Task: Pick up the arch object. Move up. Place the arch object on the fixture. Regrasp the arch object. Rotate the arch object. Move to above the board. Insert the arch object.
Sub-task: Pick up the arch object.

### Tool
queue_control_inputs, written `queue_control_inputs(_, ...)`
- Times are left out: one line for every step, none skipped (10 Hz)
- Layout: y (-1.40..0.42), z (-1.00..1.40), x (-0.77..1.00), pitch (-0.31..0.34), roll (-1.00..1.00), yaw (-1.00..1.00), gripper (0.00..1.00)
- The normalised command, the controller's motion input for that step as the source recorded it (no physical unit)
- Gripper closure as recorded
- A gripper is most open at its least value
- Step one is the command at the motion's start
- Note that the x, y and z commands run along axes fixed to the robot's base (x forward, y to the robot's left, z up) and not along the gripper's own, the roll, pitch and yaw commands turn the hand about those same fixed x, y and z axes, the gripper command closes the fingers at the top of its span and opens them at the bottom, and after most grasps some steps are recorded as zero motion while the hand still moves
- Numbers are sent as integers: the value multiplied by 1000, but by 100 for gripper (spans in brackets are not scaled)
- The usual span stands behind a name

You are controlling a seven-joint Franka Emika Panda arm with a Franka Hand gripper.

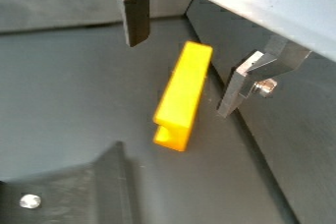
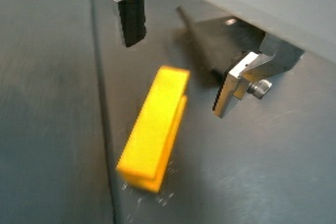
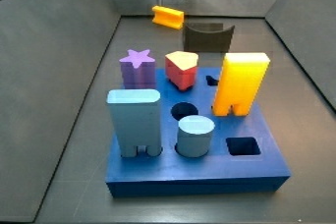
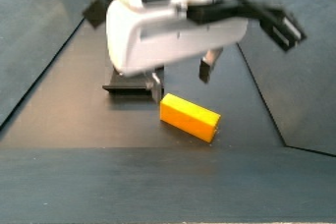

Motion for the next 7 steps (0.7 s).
queue_control_inputs(369, -640, 57, -61, -180, 386, 0)
queue_control_inputs(314, -577, 17, -51, -184, 386, 0)
queue_control_inputs(223, -546, 0, -29, -200, 326, 0)
queue_control_inputs(149, -551, 0, -29, -177, 291, 0)
queue_control_inputs(0, -574, 0, -31, -123, 266, 0)
queue_control_inputs(-11, -491, 0, 0, -94, 246, 0)
queue_control_inputs(-174, -449, 0, 0, -81, 271, 0)
